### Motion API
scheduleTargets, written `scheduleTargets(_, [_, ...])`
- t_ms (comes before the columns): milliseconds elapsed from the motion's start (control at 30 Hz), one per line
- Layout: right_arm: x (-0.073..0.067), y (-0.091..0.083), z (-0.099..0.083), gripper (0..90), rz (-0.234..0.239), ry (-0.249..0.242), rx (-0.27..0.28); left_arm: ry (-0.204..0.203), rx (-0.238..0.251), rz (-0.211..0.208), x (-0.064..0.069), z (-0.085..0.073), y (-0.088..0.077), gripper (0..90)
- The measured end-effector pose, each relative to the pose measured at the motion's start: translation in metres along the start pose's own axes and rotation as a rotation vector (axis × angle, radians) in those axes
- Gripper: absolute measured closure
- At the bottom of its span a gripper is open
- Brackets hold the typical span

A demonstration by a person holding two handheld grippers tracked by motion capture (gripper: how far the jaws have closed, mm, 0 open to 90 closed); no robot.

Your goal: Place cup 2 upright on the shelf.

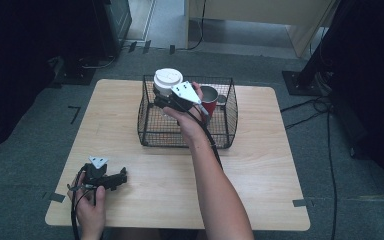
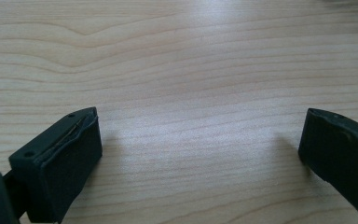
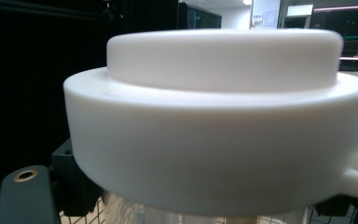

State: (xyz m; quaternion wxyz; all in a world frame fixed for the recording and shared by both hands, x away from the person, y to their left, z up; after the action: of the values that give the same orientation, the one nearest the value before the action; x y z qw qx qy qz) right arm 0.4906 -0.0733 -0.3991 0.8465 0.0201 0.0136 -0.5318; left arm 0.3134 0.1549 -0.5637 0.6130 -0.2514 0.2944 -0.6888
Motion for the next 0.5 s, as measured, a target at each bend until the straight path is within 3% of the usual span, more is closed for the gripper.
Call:
scheduleTargets(167, [0.001, 0.01, -0.01, 16.1, 0.001, 0.018, -0.034, 0.0, 0.0, 0.0, 0.0, 0.0, 0.0, 0.1])
scheduleTargets(267, [0.0, 0.015, -0.017, 16.1, 0.028, -0.006, -0.059, 0.0, 0.0, 0.0, 0.0, 0.0, 0.0, 0.1])
scheduleTargets(333, [0.001, 0.019, -0.023, 16.1, 0.028, -0.037, -0.082, 0.0, 0.001, 0.0, 0.0, 0.0, 0.0, 0.1])
scheduleTargets(500, [0.008, 0.023, -0.033, 16.1, 0.017, -0.048, -0.119, 0.0, 0.0, 0.0, 0.0, 0.0, 0.0, 0.1])
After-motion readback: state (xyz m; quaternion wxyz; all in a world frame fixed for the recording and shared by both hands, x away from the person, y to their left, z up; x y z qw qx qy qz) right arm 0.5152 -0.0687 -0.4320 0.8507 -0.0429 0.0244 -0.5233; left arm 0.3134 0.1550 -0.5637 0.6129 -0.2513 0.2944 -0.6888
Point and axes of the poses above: each handheld gripper's, and its own axes: y roughly forward along the jaws, z roughly out of its top, x roughly to its right, the point moved 6 cm from there along y, roughly forward along the jaws, and after that the axes turned 1 degree about x, right-handed, at the moved point
